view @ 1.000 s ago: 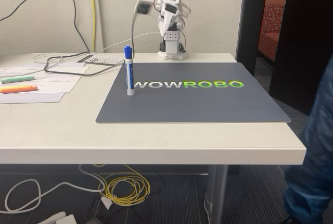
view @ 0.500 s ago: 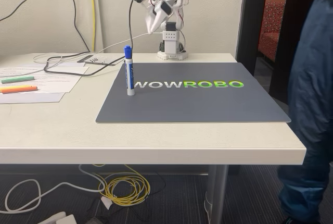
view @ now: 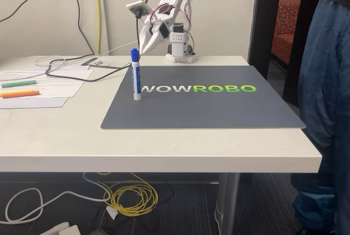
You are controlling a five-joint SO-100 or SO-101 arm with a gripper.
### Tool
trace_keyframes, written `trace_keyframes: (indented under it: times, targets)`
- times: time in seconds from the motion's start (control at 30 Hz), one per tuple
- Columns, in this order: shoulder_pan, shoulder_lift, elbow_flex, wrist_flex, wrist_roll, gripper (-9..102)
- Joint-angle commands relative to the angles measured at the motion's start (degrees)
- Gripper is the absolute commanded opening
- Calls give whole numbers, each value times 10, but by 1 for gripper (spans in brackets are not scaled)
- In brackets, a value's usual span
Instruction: Pick up the blue marker.
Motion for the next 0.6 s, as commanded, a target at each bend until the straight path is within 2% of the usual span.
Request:
trace_keyframes:
  times: [0.0, 0.23, 0.43, 0.57]
  targets:
    - [4, -45, 2, -73, -12, 1]
    - [6, -204, 4, -292, -31, 13]
    - [6, -239, 11, -379, -37, 16]
    - [10, -266, 11, -425, -53, 23]
